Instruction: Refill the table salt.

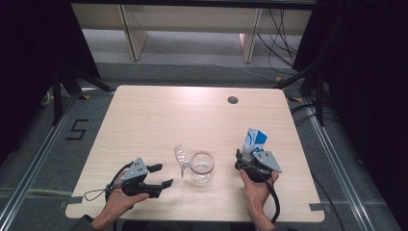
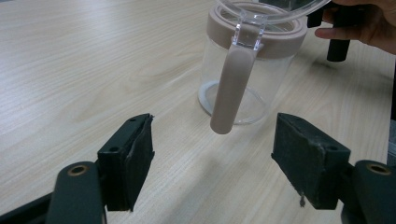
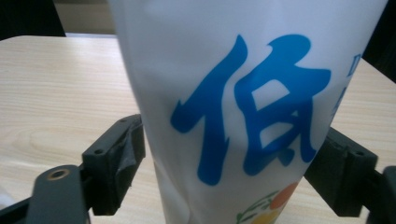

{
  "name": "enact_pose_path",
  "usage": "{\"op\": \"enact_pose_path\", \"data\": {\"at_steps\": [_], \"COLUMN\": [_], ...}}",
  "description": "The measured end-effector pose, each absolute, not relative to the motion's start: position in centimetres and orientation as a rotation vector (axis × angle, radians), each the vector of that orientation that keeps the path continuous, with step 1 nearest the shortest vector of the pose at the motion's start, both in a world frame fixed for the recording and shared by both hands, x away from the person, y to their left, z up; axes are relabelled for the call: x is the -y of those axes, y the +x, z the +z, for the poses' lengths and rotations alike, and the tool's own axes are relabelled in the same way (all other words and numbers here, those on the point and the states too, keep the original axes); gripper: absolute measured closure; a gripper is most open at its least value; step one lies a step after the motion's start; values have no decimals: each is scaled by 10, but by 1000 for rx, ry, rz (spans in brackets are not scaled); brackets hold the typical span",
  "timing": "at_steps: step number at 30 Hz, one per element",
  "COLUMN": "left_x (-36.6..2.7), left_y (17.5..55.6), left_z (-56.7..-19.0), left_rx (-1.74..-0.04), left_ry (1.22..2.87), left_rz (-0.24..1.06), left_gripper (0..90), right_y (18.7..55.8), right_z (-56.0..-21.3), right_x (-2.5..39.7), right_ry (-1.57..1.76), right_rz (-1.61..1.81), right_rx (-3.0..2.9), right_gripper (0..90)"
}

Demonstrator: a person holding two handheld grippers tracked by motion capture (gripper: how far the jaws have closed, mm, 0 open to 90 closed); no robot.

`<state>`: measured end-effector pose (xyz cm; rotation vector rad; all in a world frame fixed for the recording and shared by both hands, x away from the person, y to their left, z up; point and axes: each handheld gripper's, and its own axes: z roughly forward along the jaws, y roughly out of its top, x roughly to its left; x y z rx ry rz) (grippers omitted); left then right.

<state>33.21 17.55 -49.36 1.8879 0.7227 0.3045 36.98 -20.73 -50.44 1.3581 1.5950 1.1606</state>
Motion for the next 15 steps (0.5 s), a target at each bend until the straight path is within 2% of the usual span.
{"op": "enact_pose_path", "data": {"at_steps": [3, 15], "left_x": [-175, -175], "left_y": [332, 332], "left_z": [-494, -494], "left_rx": [-722, -713], "left_ry": [1887, 1879], "left_rz": [303, 295], "left_gripper": [283, 283], "right_y": [372, 379], "right_z": [-505, -511], "right_x": [207, 203], "right_ry": [1366, 1398], "right_rz": [1150, 1111], "right_rx": [-1583, -1562], "right_gripper": [241, 231]}}
